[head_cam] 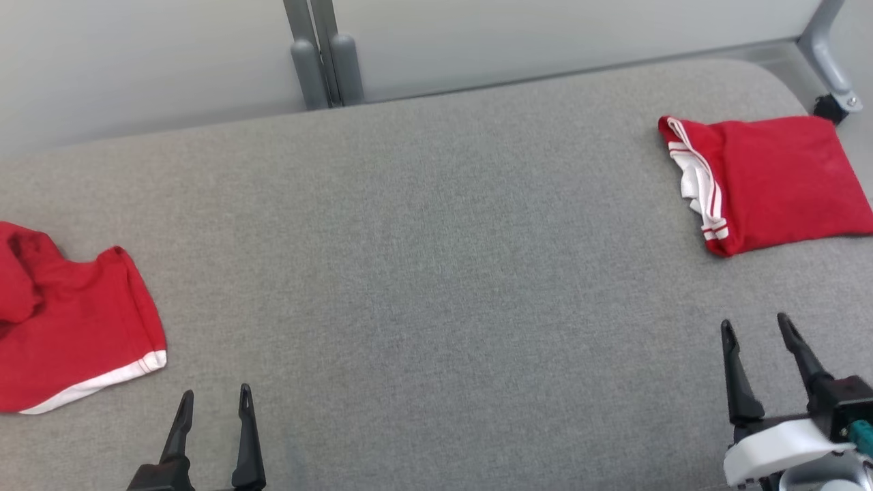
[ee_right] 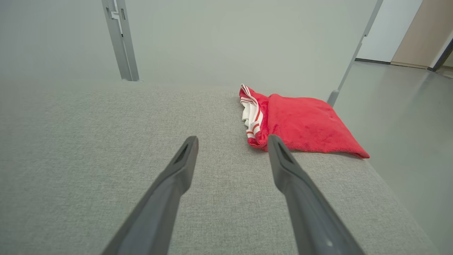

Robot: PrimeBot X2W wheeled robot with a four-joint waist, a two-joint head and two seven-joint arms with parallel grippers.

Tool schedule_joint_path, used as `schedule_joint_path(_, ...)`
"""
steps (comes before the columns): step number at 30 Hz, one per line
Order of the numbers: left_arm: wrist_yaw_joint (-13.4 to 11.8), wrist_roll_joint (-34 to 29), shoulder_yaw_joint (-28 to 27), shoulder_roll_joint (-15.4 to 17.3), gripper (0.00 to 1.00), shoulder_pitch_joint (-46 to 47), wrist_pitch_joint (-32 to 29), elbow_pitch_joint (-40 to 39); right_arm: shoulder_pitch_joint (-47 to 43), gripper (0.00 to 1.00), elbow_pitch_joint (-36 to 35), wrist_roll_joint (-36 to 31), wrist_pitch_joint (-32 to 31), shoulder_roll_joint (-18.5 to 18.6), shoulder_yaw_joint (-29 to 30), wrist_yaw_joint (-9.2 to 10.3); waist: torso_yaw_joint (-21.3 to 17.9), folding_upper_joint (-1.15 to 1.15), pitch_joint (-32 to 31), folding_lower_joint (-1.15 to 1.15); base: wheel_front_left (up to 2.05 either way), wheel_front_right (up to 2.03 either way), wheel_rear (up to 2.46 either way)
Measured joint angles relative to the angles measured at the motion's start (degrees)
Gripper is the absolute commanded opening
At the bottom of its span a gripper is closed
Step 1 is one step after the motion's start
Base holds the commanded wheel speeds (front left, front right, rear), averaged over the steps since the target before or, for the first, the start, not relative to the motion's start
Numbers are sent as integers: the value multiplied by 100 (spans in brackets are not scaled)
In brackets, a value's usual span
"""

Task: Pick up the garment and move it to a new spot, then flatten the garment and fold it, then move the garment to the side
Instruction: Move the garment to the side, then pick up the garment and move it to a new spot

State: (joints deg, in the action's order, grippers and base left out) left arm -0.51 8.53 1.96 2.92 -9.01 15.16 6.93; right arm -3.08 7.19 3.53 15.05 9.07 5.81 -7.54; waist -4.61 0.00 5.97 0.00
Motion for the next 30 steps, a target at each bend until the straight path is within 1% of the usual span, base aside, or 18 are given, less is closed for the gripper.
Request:
schedule_joint_path(4, 10, -2, -64, -3, 100, -116, 0, 94, -273, 100, 78, -90, 0, -200, -101, 1, 87, 0, -406, 0, 0, 0, 0)
schedule_joint_path(8, 44, 38, -88, -5, 100, -142, -1, 164, -385, 100, 130, -126, 1, -301, -159, 1, 217, 0, -681, 0, 0, 0, 0)
schedule_joint_path(15, 56, 53, -73, -5, 100, -143, 0, 179, -370, 100, 200, -137, 1, -387, -212, 1, 403, 0, -834, 0, 0, 0, 0)
schedule_joint_path(20, 75, 78, -52, -8, 100, -123, 0, 166, -370, 100, 236, -164, 1, -355, -428, 1, 512, 0, -840, 0, 0, 0, 0)
schedule_joint_path(25, 55, 76, -26, -10, 100, -107, 0, 172, -356, 100, 225, -102, 1, -376, -549, 1, 829, 0, -837, 0, 0, 0, 0)
schedule_joint_path(30, 11, 94, -149, -10, 100, -161, 0, 178, -213, 100, 289, -60, 1, -378, -976, 1, 1319, 0, -819, 0, 0, 0, 0)
